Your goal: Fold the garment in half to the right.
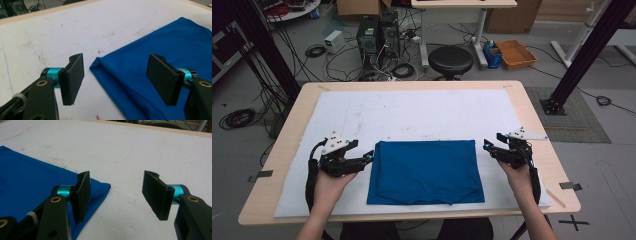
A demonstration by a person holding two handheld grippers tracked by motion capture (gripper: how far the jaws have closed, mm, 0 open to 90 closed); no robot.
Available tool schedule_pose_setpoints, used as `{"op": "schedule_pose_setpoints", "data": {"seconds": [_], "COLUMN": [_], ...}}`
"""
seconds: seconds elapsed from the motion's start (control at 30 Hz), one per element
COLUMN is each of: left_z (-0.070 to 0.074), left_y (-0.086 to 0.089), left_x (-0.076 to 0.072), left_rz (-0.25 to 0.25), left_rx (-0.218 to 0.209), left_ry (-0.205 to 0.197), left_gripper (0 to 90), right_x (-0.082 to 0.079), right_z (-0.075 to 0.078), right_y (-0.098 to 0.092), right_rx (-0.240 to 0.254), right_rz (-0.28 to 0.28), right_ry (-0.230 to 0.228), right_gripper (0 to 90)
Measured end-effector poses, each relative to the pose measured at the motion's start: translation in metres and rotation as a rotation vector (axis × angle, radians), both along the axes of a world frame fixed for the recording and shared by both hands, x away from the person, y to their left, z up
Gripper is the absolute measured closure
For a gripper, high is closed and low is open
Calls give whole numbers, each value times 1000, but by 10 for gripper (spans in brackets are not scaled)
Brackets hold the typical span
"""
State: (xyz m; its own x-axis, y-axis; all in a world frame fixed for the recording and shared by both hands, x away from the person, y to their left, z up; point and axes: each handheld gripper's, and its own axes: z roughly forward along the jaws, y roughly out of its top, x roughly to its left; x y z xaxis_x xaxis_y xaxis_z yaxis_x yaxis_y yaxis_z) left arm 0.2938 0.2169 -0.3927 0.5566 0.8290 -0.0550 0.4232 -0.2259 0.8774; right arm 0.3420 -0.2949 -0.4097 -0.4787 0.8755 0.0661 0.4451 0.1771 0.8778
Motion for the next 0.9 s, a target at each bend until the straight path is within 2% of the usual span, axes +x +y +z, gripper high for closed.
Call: {"op": "schedule_pose_setpoints", "data": {"seconds": [0.07, 0.17, 0.33, 0.4, 0.57, 0.67, 0.8, 0.9], "left_z": [-2, -5, -15, -20, -34, -41, -51, -56], "left_y": [0, 2, 4, 4, 3, 1, -6, -11], "left_x": [-7, -17, -35, -43, -56, -61, -65, -65], "left_rz": [9, 18, 22, 27, 34, 41, 25, 20], "left_rx": [-4, -37, -77, -93, -91, -95, -91, -117], "left_ry": [23, 77, 135, 149, 183, 204, 230, 242], "left_gripper": [311, 314, 314, 314, 314, 313, 314, 313], "right_x": [2, 3, 2, 1, 0, 0, 0, -1], "right_z": [-1, -2, -2, -2, -2, -1, -2, -2], "right_y": [0, -1, 0, 1, 2, 2, 3, 5], "right_rx": [-1, 0, 3, -1, -3, -4, -6, -9], "right_rz": [0, -2, 2, 3, 9, 10, 14, 18], "right_ry": [2, 4, 6, 5, 3, 2, 3, 3], "right_gripper": [402, 403, 403, 403, 403, 403, 403, 403]}}
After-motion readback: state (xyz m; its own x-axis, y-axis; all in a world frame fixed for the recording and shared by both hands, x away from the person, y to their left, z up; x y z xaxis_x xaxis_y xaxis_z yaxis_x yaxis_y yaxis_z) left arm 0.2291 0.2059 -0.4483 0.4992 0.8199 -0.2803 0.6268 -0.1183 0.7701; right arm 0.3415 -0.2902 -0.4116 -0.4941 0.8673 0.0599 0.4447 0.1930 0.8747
